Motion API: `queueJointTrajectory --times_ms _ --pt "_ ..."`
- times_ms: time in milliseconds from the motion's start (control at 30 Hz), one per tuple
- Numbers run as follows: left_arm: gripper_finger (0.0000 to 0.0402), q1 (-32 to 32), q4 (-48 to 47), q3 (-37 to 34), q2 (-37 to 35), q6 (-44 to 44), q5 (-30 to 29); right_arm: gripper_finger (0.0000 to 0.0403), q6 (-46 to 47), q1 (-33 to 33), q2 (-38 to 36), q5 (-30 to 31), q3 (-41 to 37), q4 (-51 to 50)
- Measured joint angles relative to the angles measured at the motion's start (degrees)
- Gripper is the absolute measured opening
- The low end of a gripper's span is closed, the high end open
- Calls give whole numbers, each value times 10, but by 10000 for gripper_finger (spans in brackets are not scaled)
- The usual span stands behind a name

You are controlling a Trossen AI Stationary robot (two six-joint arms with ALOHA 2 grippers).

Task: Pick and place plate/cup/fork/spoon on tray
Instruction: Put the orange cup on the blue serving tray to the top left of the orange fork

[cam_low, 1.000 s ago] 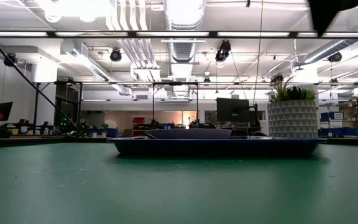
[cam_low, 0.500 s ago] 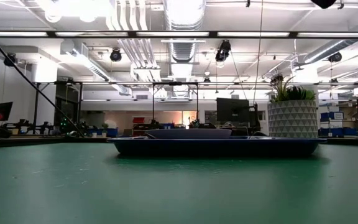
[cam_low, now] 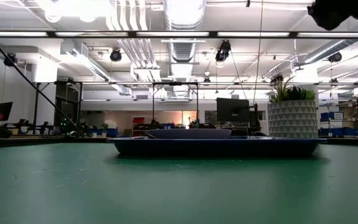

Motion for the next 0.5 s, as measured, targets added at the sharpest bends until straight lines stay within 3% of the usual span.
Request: queueJointTrajectory --times_ms 500 --pt "36 0 0 0 0 0 0 128 -14 0 0 -5 -62 76"
